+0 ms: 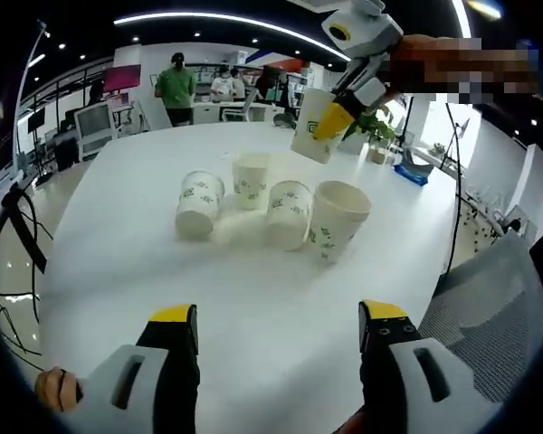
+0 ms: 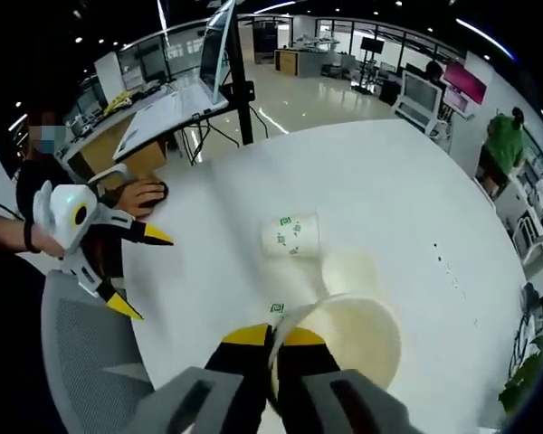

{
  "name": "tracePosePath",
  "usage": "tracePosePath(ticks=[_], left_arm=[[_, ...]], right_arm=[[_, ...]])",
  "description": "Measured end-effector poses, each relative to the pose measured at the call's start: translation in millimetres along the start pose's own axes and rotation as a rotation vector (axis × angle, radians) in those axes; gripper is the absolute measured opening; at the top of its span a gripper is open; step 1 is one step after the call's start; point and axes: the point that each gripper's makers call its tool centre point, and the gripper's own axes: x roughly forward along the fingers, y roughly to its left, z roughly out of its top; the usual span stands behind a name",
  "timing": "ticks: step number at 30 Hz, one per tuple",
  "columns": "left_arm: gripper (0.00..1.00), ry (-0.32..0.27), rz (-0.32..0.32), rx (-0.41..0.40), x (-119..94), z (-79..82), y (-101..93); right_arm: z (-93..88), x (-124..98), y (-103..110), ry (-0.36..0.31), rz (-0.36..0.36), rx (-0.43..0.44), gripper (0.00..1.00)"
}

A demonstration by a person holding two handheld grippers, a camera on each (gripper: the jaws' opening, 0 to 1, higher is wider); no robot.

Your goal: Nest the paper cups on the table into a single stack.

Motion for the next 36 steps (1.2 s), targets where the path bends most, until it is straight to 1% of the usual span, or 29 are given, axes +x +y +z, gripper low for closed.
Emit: tracePosePath(ticks=[5, 9, 14, 20, 23, 24, 36], left_arm=[[0.71, 0.004, -0.007, 0.004, 2, 0.6, -4.6], [0.71, 0.003, -0.014, 0.009, 2, 2.1, -7.7], [0.71, 0.004, -0.019, 0.014, 4, 2.8, -9.6], [0.71, 0.007, -0.023, 0.016, 5, 2.5, -13.8], [0.71, 0.01, -0.024, 0.018, 5, 1.8, -15.5], [0.71, 0.009, -0.024, 0.018, 5, 2.0, -15.9], [0.71, 0.011, -0.019, 0.018, 4, 1.1, -13.5]], right_arm=[[-9.0, -6, 3, 0.003, -0.001, -0.001, 0.0], [-15.4, -13, 9, 0.007, 0.002, -0.003, 0.0], [-21.9, -16, 13, 0.017, 0.007, -0.011, 0.0], [-28.5, -17, 25, 0.026, 0.02, -0.02, 0.0], [-29.8, -15, 30, 0.029, 0.031, -0.027, 0.0], [-30.2, -14, 37, 0.03, 0.036, -0.028, 0.0], [-34.9, 0, 57, 0.056, 0.079, -0.068, 0.0]])
